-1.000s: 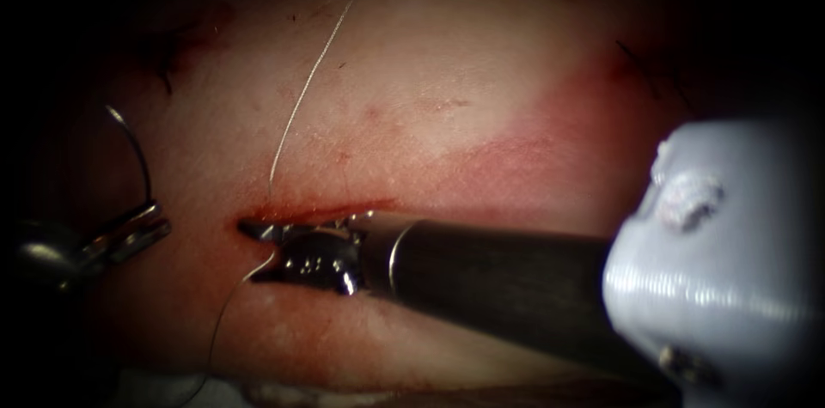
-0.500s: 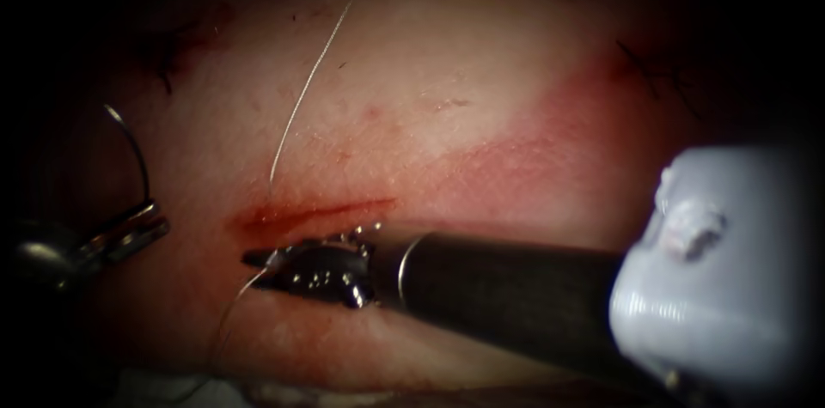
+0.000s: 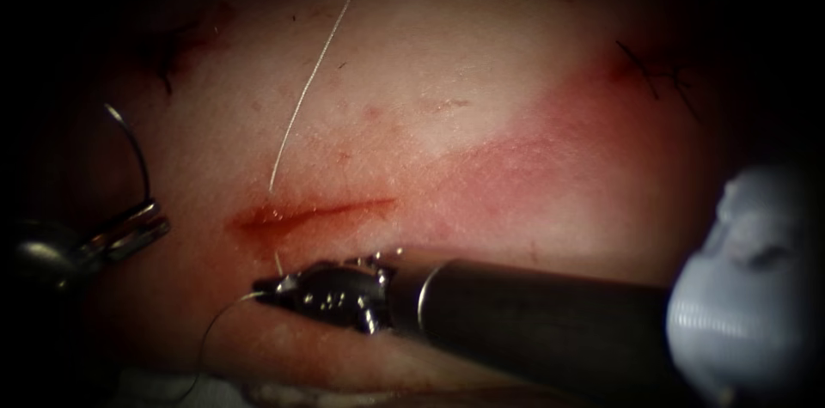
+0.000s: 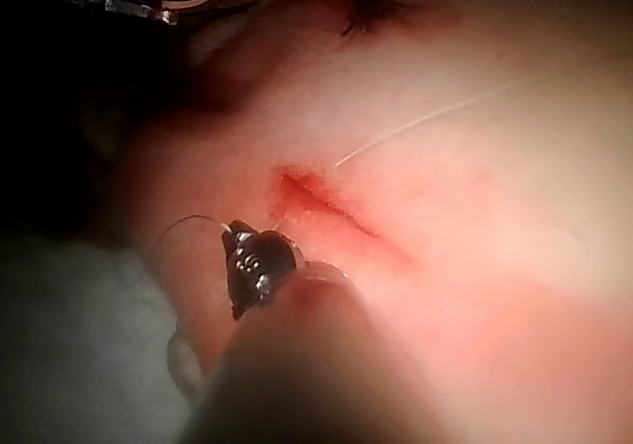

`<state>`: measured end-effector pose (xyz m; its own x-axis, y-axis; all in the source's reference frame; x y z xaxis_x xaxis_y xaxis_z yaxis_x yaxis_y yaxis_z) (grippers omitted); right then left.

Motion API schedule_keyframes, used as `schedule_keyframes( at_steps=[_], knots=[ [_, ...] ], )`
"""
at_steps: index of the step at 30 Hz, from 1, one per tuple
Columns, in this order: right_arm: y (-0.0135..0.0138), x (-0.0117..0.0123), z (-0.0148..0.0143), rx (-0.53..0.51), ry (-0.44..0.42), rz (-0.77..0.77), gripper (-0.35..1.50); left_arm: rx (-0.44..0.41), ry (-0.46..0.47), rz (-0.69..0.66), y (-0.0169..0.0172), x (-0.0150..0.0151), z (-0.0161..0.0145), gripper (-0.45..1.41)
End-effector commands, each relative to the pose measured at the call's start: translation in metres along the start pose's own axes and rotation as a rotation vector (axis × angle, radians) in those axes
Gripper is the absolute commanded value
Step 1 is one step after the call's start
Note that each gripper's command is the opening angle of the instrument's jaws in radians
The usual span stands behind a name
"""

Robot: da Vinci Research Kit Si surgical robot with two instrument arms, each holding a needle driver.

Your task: Wound Closure

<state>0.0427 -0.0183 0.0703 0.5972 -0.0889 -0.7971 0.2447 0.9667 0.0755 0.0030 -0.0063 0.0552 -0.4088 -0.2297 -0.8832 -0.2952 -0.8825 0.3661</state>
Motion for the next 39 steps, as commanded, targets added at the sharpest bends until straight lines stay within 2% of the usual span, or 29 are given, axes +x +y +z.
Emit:
schedule_keyframes(
  at_steps=[1, 3, 5, 8, 13, 18, 23, 25, 27, 28, 29, 30, 32, 34, 38, 39],
  knots=[
    [-0.0045, 0.0019, -0.0010, 0.011, 0.006, 0.014, -0.35, -0.002, 0.001, -0.003, 0.0008, -0.0003, 0.0005, -0.45],
    [-0.0087, 0.0052, -0.0033, 0.020, 0.028, 0.022, -0.35, 0.000, -0.001, -0.003, 0.0008, -0.0003, 0.0009, -0.45],
    [-0.0116, 0.0082, -0.0047, 0.028, 0.048, 0.015, -0.35, 0.000, -0.001, -0.003, 0.0009, -0.0002, 0.0011, -0.45],
    [-0.0150, 0.0126, -0.0059, 0.049, 0.076, 0.002, -0.35, 0.000, 0.002, -0.002, 0.0011, -0.0001, 0.0014, -0.45],
    [-0.0188, 0.0181, -0.0072, 0.080, 0.117, -0.005, -0.35, -0.002, 0.005, -0.002, 0.0010, -0.0001, 0.0011, -0.45],
    [-0.0219, 0.0199, -0.0092, 0.109, 0.134, 0.024, -0.35, -0.002, 0.005, -0.002, 0.0010, -0.0001, 0.0010, -0.45],
    [-0.0239, 0.0209, -0.0105, 0.140, 0.136, 0.028, -0.35, -0.002, 0.005, -0.002, 0.0010, -0.0001, 0.0011, -0.45],
    [-0.0248, 0.0220, -0.0111, 0.171, 0.151, 0.021, -0.35, -0.002, 0.005, -0.002, 0.0010, -0.0001, 0.0011, -0.45],
    [-0.0245, 0.0226, -0.0115, 0.143, 0.163, 0.034, -0.33, -0.002, 0.005, -0.002, 0.0010, -0.0001, 0.0011, -0.45],
    [-0.0240, 0.0227, -0.0118, 0.096, 0.178, 0.032, 0.19, -0.002, 0.005, -0.002, 0.0010, -0.0001, 0.0011, -0.45],
    [-0.0223, 0.0223, -0.0129, -0.030, 0.197, 0.029, 1.35, -0.002, 0.005, -0.002, 0.0010, -0.0001, 0.0011, -0.45],
    [-0.0214, 0.0220, -0.0135, -0.065, 0.192, 0.029, 1.45, -0.002, 0.005, -0.002, 0.0010, -0.0001, 0.0011, -0.45],
    [-0.0191, 0.0207, -0.0155, -0.109, 0.186, 0.026, 1.48, -0.002, 0.005, -0.002, 0.0010, -0.0001, 0.0011, -0.45],
    [-0.0155, 0.0179, -0.0186, -0.142, 0.167, 0.027, 1.48, -0.002, 0.005, -0.002, 0.0010, -0.0001, 0.0010, -0.45],
    [-0.0114, 0.0139, -0.0222, -0.182, 0.135, 0.027, 1.48, -0.002, 0.005, -0.003, 0.0010, -0.0001, 0.0010, -0.45],
    [-0.0093, 0.0117, -0.0231, -0.204, 0.114, 0.023, 1.48, -0.002, 0.005, -0.003, 0.0010, -0.0001, 0.0011, -0.45]
  ],
)
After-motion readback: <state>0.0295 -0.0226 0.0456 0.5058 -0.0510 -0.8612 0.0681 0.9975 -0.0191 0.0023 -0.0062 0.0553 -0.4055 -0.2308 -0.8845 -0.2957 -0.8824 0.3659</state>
